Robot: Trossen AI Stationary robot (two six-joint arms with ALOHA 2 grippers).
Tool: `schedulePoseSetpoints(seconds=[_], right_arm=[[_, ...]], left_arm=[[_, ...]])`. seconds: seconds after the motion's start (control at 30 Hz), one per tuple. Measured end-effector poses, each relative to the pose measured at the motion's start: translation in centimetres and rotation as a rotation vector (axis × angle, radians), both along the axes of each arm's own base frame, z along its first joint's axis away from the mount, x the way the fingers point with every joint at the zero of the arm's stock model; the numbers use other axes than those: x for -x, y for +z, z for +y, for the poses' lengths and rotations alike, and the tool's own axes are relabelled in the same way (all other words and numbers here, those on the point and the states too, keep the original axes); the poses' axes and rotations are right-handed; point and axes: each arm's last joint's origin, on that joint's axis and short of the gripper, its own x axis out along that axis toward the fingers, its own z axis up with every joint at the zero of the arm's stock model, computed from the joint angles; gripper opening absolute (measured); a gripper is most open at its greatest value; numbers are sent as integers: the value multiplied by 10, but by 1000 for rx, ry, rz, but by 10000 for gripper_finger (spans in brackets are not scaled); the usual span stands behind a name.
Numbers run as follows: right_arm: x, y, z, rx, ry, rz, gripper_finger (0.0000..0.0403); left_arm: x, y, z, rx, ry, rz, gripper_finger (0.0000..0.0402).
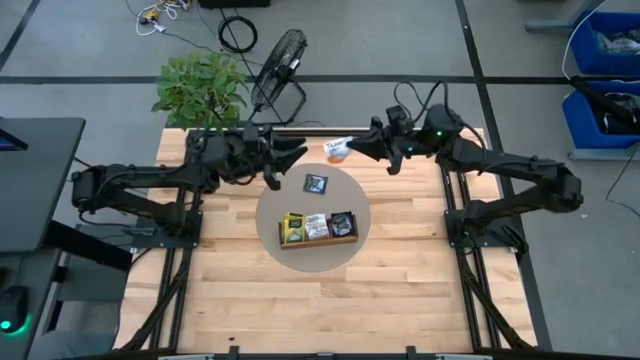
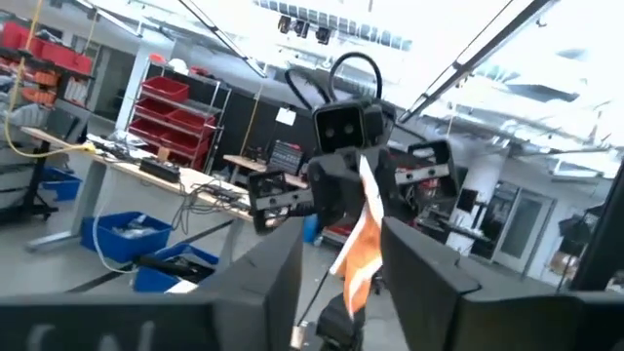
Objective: Pick & Place Tea
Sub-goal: Put the orange tea bag into the middle section of the wooden organizer
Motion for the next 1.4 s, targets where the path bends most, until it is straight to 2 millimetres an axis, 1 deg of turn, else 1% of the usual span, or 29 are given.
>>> schedulePoseSetpoints(seconds=[0.17,0.27,0.37,0.43,0.6,0.87,1.03,1.23,1.4], right_arm=[[-9,-6,2,-22,18,12,0],[-13,-5,4,-29,13,-16,0],[-16,-5,6,-34,16,-30,0],[-18,-6,8,-36,9,-31,0],[-20,-7,12,-30,-9,-19,0],[-20,-8,10,-22,-47,-17,0],[-20,-8,11,-20,-46,-21,0],[-20,-7,10,-21,-51,-22,0],[-20,-7,10,-23,-64,-23,0]], left_arm=[[0,0,0,12,-5,-7,204],[-1,-1,0,34,-8,-3,241],[-6,-7,2,70,8,16,267],[-8,-8,3,79,22,12,276],[-13,-13,4,104,15,16,279],[-11,-7,2,79,-31,-45,279],[-11,-7,2,95,-54,-46,280],[-12,-7,-1,20,-38,-24,280],[-21,-14,0,21,-42,-31,280]])
